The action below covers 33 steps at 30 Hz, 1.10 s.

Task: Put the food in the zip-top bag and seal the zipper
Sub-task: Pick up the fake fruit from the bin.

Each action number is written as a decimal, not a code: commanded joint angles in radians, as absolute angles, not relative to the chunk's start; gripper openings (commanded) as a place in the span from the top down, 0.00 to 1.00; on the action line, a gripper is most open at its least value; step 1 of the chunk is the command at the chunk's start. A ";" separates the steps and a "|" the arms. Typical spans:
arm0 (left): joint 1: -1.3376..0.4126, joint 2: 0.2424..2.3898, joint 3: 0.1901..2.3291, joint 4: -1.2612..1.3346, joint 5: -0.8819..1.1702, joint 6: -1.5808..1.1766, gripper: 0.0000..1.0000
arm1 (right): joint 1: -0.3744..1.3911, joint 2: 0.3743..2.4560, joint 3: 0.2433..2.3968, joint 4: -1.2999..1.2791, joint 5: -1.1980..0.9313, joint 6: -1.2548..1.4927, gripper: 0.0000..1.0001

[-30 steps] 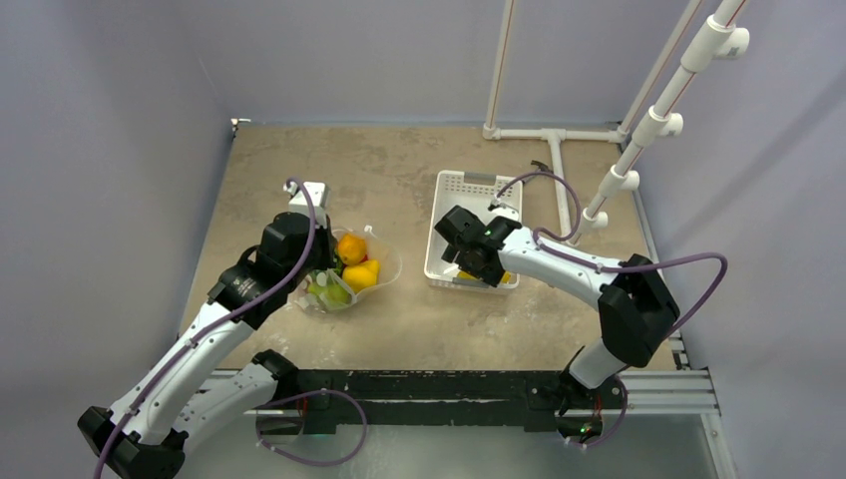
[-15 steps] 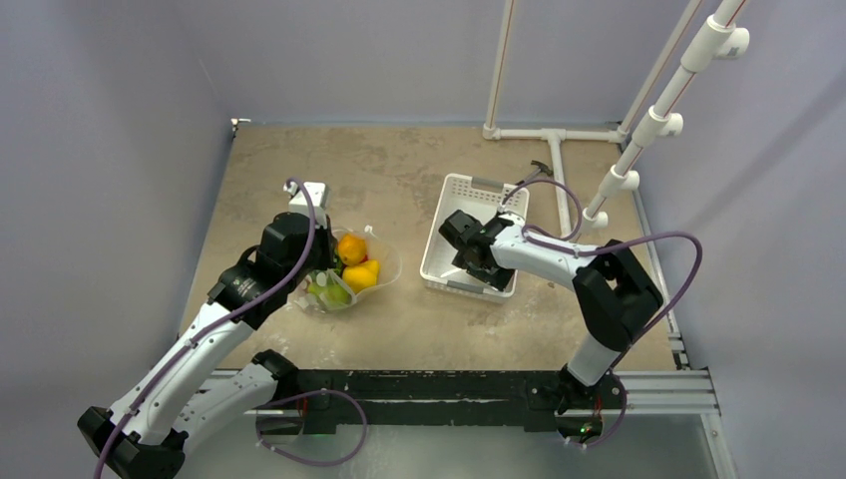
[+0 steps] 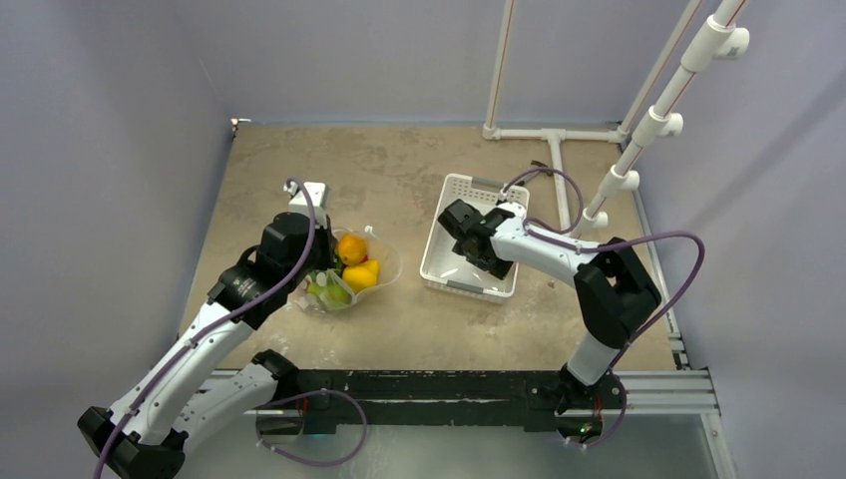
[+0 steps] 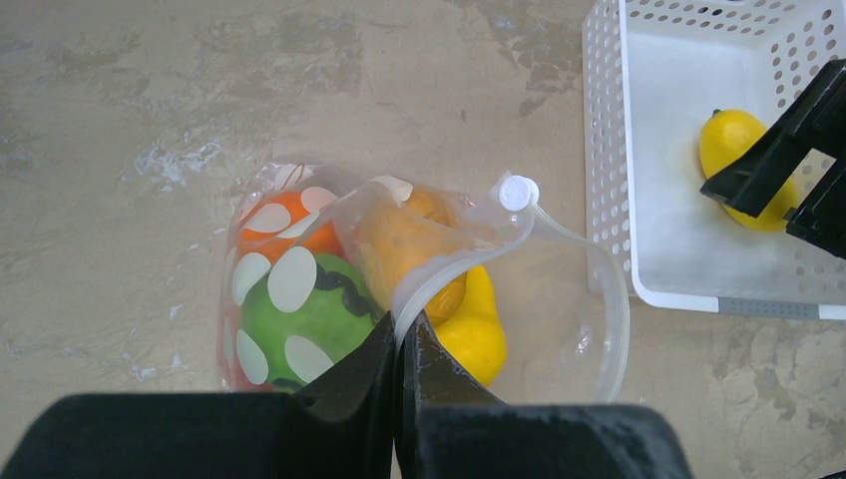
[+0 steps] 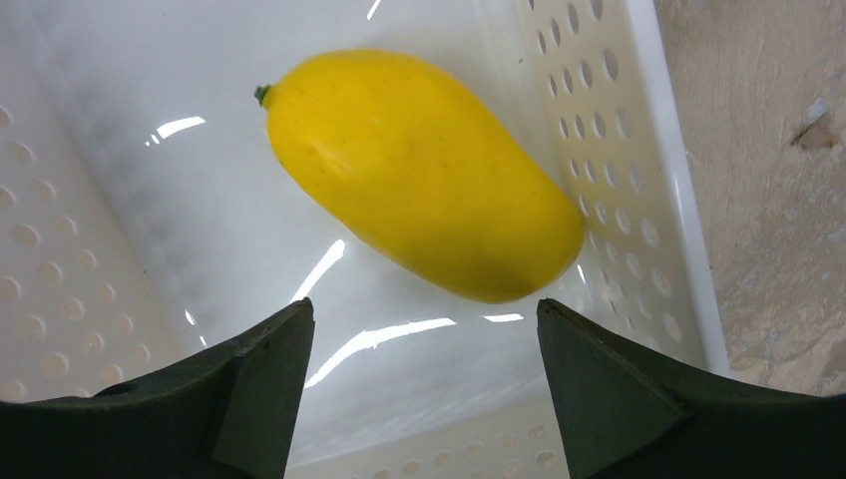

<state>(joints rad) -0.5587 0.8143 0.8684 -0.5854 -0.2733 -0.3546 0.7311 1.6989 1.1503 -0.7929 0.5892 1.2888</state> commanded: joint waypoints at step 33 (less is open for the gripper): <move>-0.555 0.813 0.867 -0.553 -0.268 -0.339 1.00 | 0.707 1.775 1.165 -0.572 0.746 0.761 0.12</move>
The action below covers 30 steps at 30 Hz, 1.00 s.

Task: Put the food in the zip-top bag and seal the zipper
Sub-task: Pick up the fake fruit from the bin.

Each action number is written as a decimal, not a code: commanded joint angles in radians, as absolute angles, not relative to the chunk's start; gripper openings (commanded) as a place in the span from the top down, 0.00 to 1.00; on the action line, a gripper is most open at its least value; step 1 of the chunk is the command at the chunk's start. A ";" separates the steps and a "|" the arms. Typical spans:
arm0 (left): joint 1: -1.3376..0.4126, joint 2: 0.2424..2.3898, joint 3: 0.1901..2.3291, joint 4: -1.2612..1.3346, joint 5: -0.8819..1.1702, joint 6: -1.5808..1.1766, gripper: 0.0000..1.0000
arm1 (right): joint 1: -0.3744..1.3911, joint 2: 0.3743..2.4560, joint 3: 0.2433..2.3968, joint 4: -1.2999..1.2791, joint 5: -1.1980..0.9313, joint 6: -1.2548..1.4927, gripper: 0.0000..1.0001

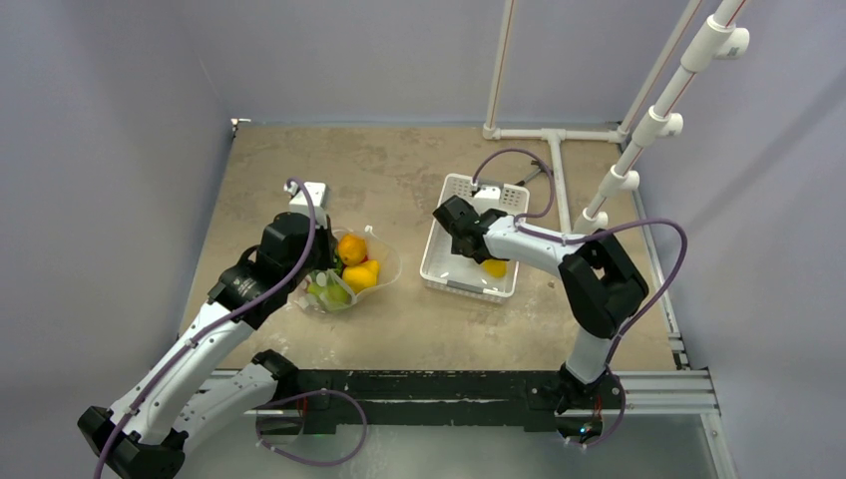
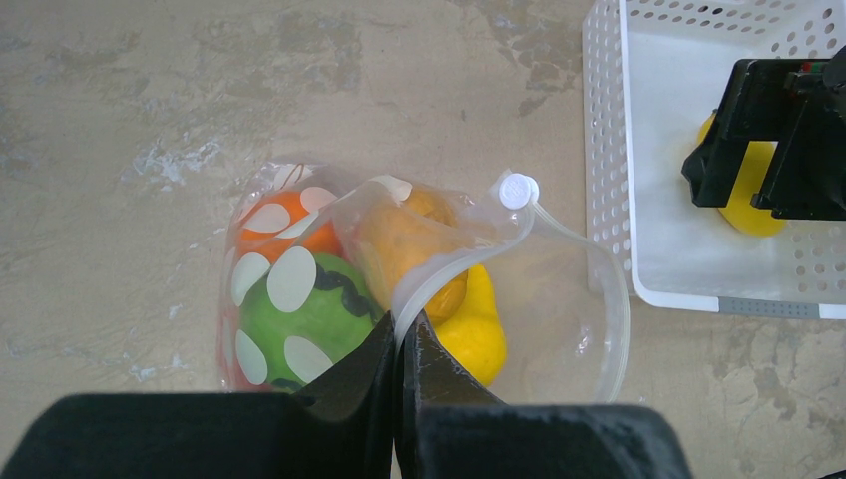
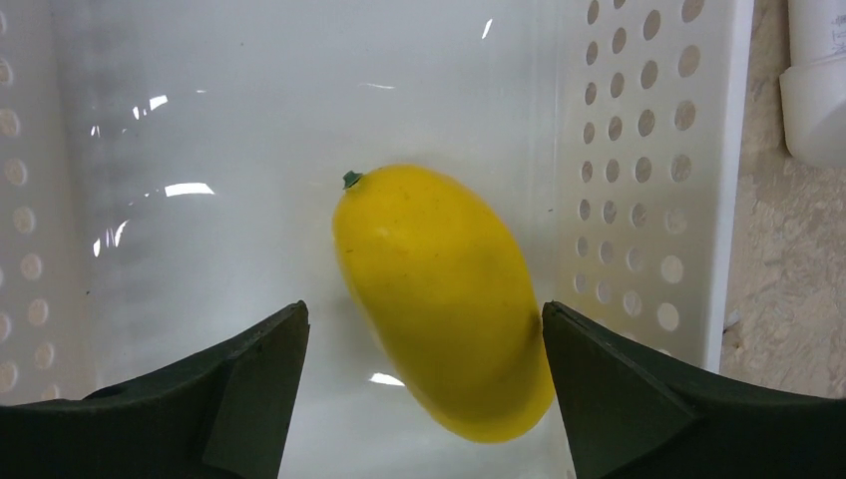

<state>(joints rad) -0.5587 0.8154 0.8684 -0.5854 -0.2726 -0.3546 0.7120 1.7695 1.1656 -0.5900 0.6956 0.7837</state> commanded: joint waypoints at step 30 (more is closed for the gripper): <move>-0.554 0.826 0.867 -0.554 -0.276 -0.337 1.00 | 0.740 1.588 1.307 -0.570 0.692 0.752 0.74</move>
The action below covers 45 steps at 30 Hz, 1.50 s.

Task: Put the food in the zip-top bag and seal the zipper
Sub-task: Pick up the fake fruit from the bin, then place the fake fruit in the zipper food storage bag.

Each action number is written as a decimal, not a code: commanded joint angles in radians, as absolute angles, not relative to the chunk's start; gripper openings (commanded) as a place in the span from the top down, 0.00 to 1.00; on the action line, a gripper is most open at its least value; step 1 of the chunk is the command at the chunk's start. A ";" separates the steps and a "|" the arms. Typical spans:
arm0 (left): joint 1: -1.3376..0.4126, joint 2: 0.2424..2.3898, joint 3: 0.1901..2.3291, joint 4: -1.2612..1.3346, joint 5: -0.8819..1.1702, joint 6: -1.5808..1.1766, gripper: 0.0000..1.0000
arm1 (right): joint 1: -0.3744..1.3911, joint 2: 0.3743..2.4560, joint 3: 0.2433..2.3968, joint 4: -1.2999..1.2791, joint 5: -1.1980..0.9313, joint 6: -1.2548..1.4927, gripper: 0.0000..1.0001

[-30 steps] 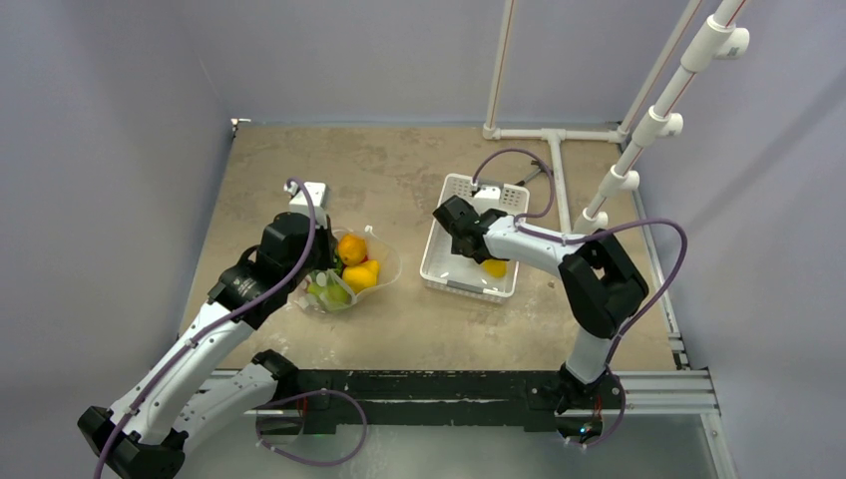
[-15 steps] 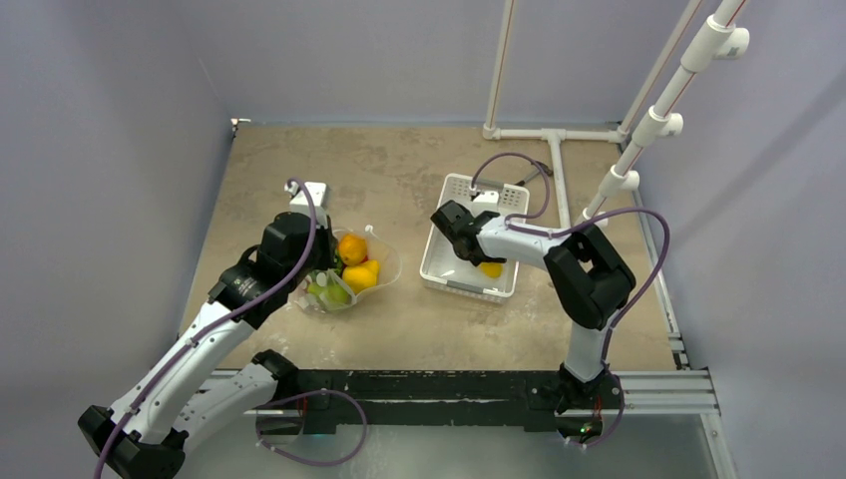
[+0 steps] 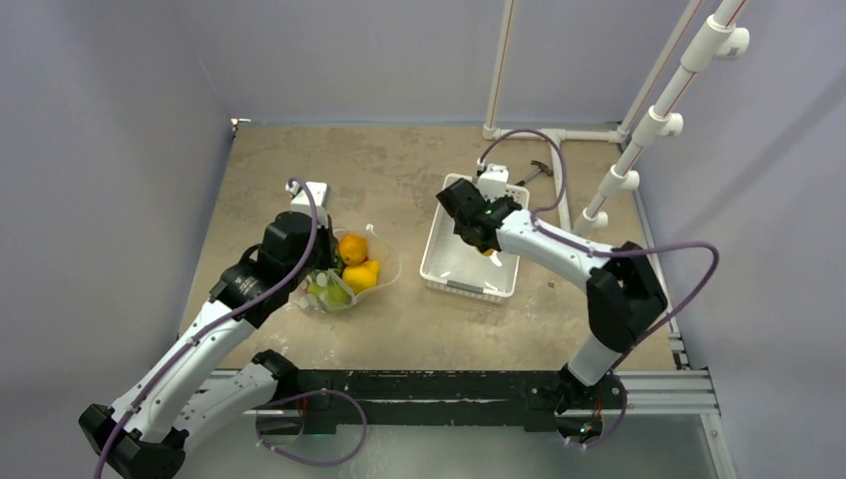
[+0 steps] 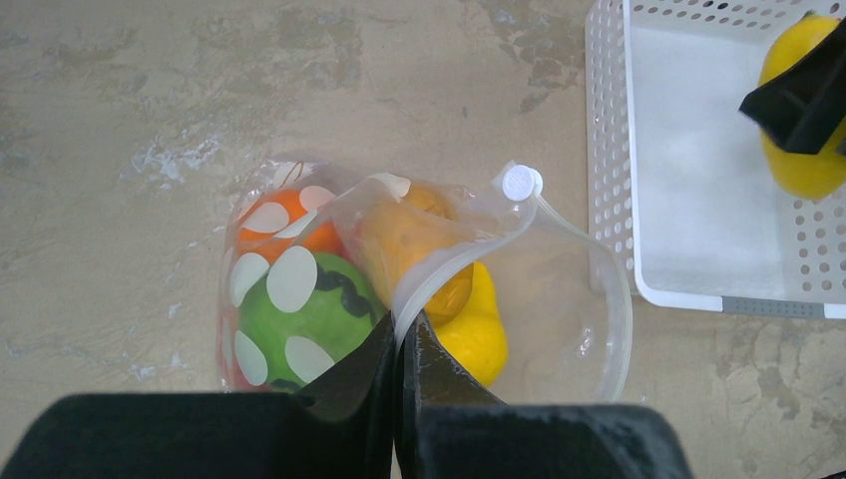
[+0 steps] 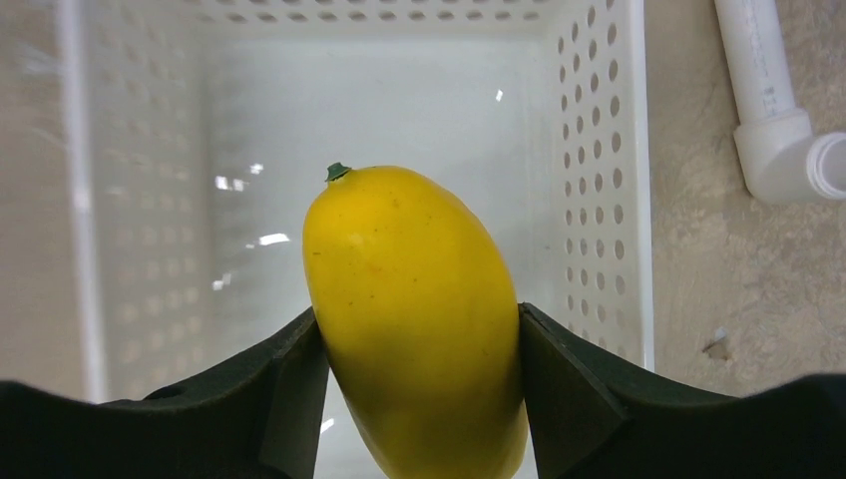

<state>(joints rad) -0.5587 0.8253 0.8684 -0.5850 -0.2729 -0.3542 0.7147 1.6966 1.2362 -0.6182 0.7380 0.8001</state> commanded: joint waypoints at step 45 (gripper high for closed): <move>-0.554 0.828 0.865 -0.553 -0.272 -0.337 1.00 | 1.054 1.620 1.295 -0.076 -0.023 0.355 0.83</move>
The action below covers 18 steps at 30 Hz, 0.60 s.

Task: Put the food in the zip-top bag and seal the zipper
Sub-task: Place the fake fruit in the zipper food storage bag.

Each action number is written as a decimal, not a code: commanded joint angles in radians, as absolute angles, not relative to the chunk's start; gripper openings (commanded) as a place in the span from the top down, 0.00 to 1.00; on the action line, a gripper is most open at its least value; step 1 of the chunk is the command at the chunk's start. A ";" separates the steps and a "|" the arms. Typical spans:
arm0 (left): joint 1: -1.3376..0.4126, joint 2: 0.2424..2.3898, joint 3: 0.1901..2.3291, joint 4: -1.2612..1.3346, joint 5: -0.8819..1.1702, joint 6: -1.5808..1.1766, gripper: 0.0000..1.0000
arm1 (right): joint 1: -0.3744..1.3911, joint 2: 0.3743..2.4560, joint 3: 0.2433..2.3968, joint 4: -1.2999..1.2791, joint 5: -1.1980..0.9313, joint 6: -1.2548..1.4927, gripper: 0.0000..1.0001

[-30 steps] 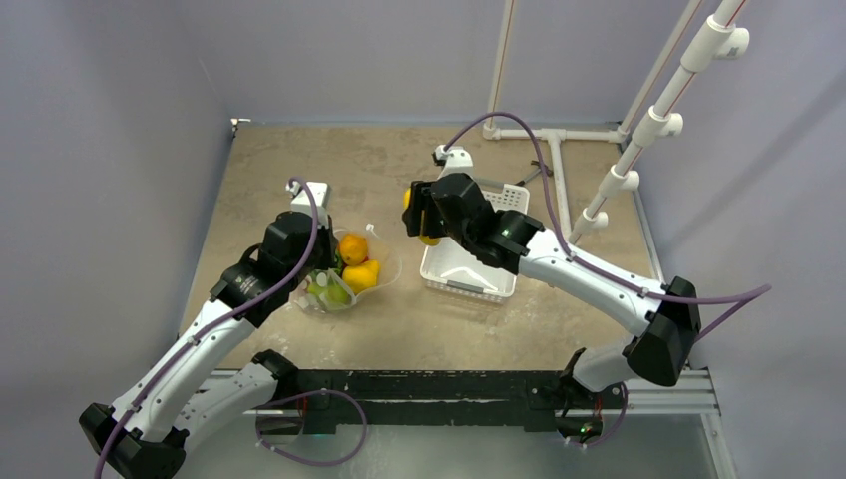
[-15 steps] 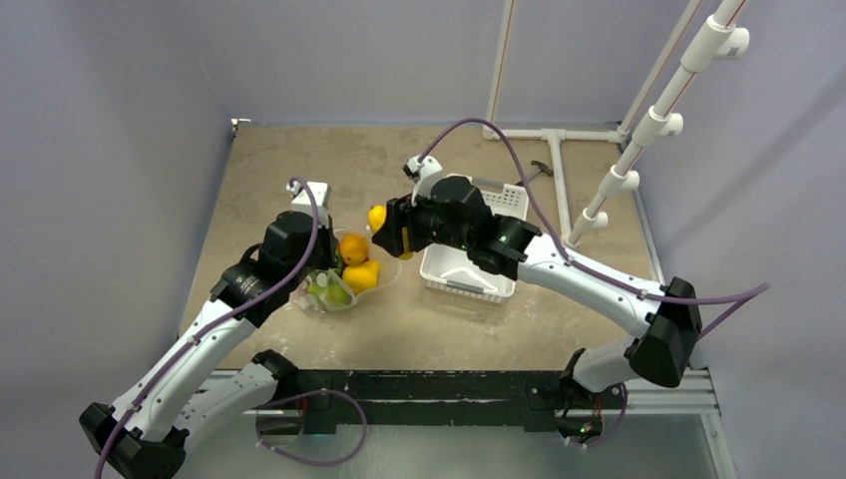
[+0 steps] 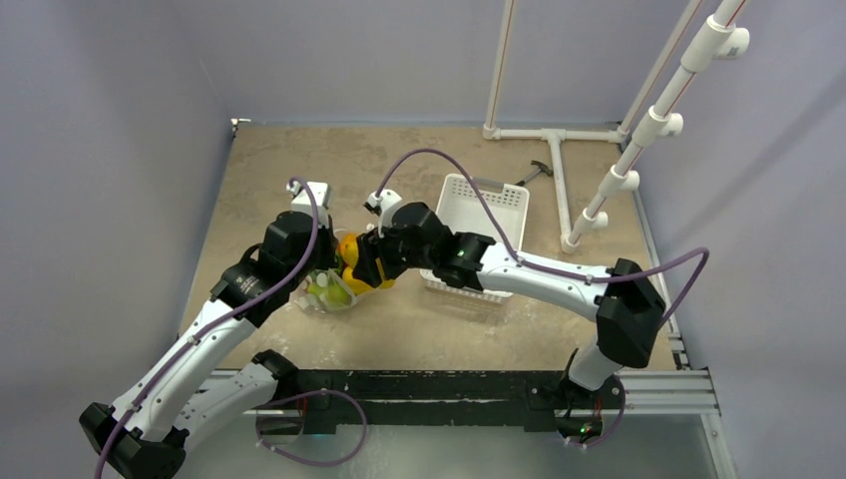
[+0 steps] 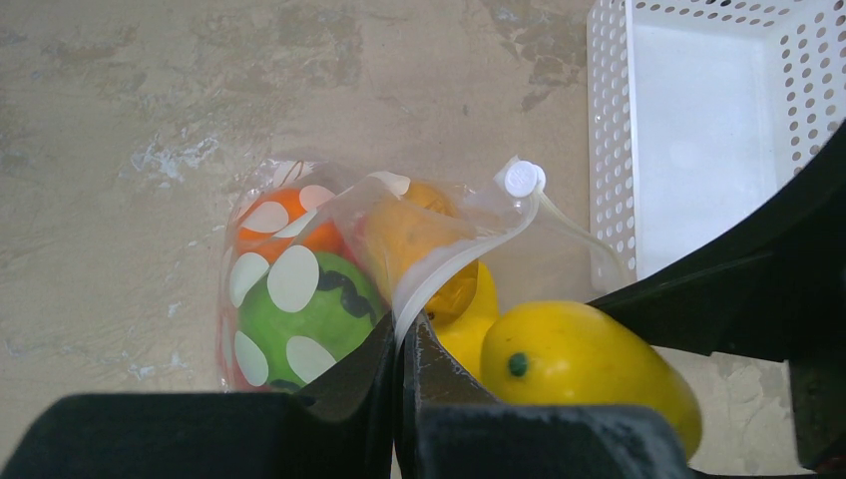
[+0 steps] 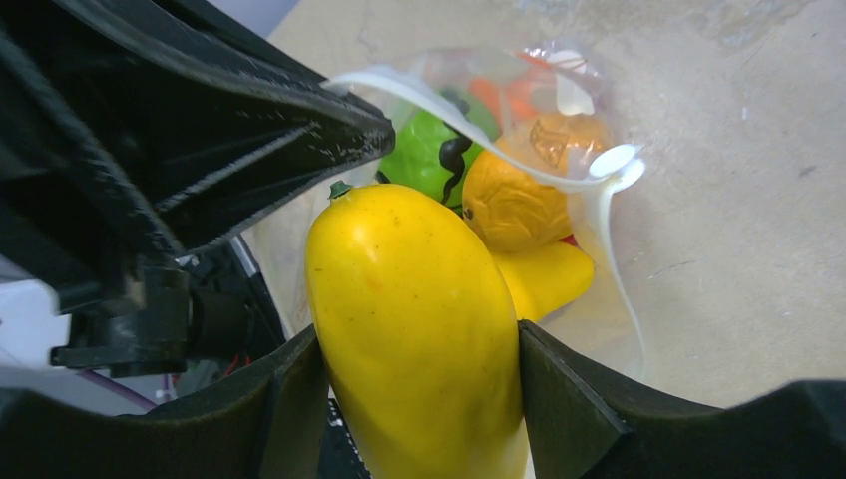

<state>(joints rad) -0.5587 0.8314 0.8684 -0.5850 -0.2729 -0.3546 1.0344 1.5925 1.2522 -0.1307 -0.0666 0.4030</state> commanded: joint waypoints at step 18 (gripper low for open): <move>-0.555 0.830 0.865 -0.552 -0.269 -0.336 1.00 | 1.073 1.735 1.346 -0.005 0.002 0.352 0.59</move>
<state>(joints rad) -0.5587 0.8318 0.8684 -0.5850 -0.2722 -0.3542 1.0595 1.7241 1.2831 -0.0704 0.0082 0.3466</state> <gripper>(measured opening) 0.003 0.648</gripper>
